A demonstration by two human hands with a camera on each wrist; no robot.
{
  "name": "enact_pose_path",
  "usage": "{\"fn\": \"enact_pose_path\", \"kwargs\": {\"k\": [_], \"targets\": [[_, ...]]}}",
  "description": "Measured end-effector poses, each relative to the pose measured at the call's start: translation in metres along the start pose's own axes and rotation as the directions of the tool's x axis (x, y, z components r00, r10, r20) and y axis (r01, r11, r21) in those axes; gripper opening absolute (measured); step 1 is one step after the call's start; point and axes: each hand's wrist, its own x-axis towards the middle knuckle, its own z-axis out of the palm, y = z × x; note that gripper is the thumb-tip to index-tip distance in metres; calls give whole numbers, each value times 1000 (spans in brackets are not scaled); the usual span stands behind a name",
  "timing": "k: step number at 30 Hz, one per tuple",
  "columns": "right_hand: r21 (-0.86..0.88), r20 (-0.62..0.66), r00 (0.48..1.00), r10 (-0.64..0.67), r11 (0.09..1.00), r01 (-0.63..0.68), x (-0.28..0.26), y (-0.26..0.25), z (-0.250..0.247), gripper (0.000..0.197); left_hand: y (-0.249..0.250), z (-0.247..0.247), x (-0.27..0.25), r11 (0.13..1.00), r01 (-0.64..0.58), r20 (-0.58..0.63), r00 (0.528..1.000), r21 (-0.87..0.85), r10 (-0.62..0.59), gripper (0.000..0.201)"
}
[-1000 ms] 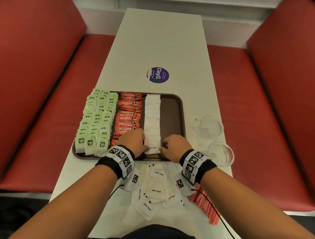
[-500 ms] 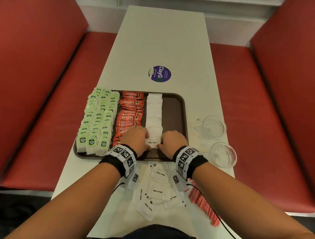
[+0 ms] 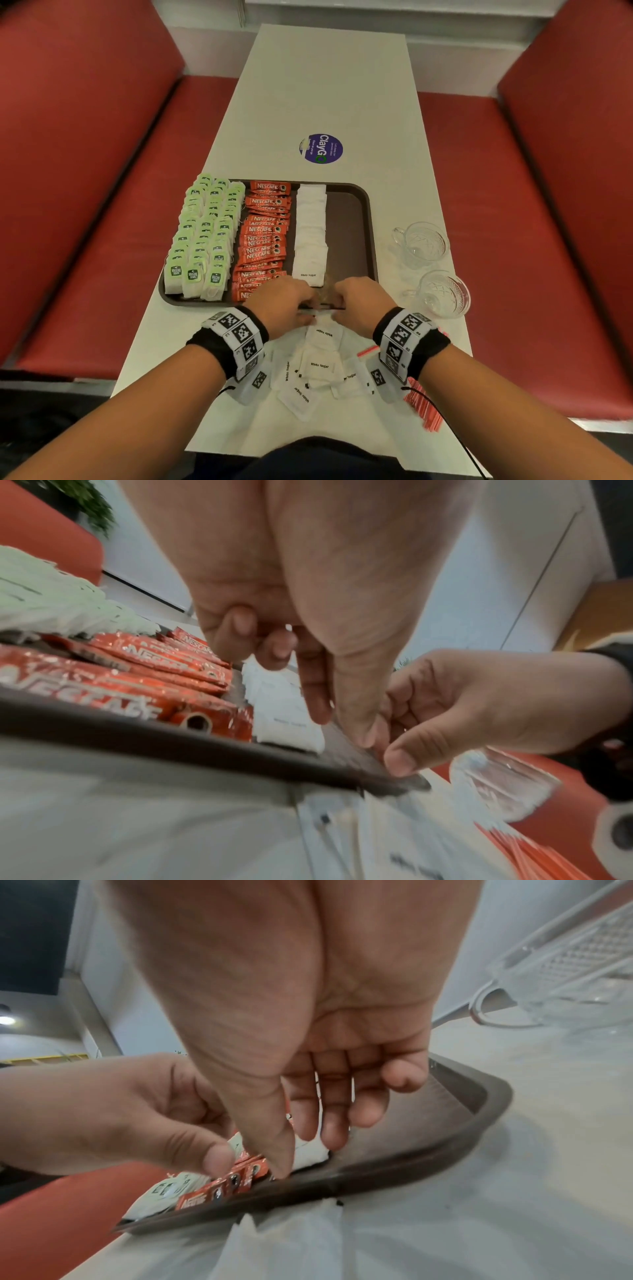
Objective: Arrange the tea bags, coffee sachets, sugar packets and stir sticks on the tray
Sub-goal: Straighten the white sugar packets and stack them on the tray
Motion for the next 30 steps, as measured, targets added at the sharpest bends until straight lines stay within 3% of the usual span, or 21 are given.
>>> {"fn": "enact_pose_path", "kwargs": {"k": [4,7,11,15,18,22,30], "targets": [[-43,-6,1000,3,999,-3,-12,0,11,6,12,16,-5,997,-31,15,999,69,30,32],[-91,11,1000,-11,996,12,-16,1,19,31,20,24,-8,990,-32,28,999,136,28,36],[-131,56,997,-46,990,53,-19,1,26,38,21,29,-15,988,-34,54,998,147,26,25],[-128,-5,999,-47,991,46,-23,-4,27,32,13,28,-27,999,31,66,997,15,-32,13],[-127,-49,997,-64,990,58,-21,-12,25,35,7,23,-35,996,74,53,996,-50,-71,25],[-186,23,997,-77,979,80,-19,-24,22,33,-5,13,-44,990,103,23,995,-97,-101,44],[-237,120,992,-45,969,73,-15,-36,20,24,-7,-2,-54,982,52,-67,996,-181,-65,12]]}}
